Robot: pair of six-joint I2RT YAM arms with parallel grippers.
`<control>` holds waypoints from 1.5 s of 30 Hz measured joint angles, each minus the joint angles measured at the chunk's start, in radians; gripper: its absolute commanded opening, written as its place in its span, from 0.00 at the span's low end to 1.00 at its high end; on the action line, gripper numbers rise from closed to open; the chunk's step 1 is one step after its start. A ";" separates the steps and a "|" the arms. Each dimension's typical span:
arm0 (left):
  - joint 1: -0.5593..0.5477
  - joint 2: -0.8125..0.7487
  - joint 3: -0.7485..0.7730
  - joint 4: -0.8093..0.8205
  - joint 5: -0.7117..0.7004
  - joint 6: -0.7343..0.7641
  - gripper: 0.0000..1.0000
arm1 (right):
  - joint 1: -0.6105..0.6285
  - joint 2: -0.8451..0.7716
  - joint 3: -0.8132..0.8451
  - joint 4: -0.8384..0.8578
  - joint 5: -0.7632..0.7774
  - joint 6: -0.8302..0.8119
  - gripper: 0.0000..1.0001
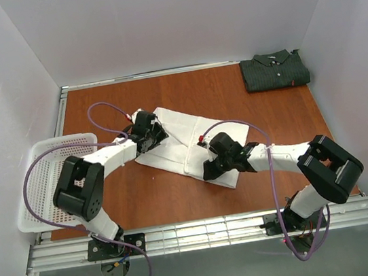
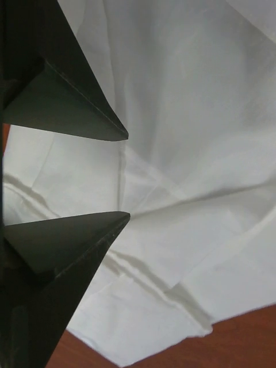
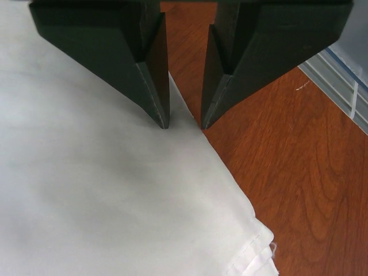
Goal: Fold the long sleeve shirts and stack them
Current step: Fold the shirt
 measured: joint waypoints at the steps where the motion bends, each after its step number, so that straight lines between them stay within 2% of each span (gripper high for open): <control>1: 0.011 0.030 0.005 0.000 0.004 0.006 0.47 | 0.009 0.000 0.001 0.001 0.002 0.001 0.21; 7: 0.075 0.117 0.007 0.008 0.032 -0.005 0.46 | 0.057 -0.005 0.001 -0.008 0.028 0.002 0.21; 11: 0.100 0.112 -0.011 0.032 0.055 -0.041 0.46 | 0.058 -0.041 -0.001 -0.064 0.055 -0.003 0.23; 15: 0.108 0.058 -0.095 0.087 0.064 -0.082 0.46 | 0.040 -0.117 -0.002 -0.126 0.074 -0.009 0.28; 19: 0.111 -0.063 -0.240 0.124 0.070 -0.137 0.47 | -0.050 -0.221 -0.001 -0.148 0.086 -0.003 0.30; 23: 0.112 -0.216 -0.386 0.124 0.072 -0.189 0.49 | -0.213 -0.255 -0.001 -0.144 0.090 -0.005 0.31; 26: 0.112 -0.305 -0.455 0.106 0.072 -0.209 0.51 | -0.309 -0.204 -0.001 -0.136 0.086 -0.015 0.30; 31: 0.113 -0.421 -0.521 0.057 0.084 -0.217 0.53 | -0.369 -0.046 0.032 -0.114 0.060 -0.039 0.30; 35: 0.113 -0.484 -0.516 0.001 0.090 -0.154 0.58 | -0.398 0.042 0.105 -0.103 0.035 -0.054 0.30; 40: 0.105 -0.548 -0.417 -0.073 0.090 0.011 0.81 | -0.422 0.041 0.165 -0.098 0.032 -0.069 0.32; 41: 0.097 -0.554 -0.385 -0.079 0.089 0.050 0.84 | -0.428 0.026 0.169 -0.102 0.032 -0.071 0.39; 43: 0.056 -0.555 -0.325 -0.083 0.080 0.104 0.86 | -0.444 -0.022 0.169 -0.115 0.030 -0.072 0.47; 44: 0.027 -0.552 -0.302 -0.082 0.069 0.122 0.87 | -0.456 -0.052 0.167 -0.122 0.027 -0.071 0.57; 45: -0.031 -0.539 -0.266 -0.086 0.049 0.151 0.87 | -0.472 -0.087 0.167 -0.132 0.024 -0.062 0.61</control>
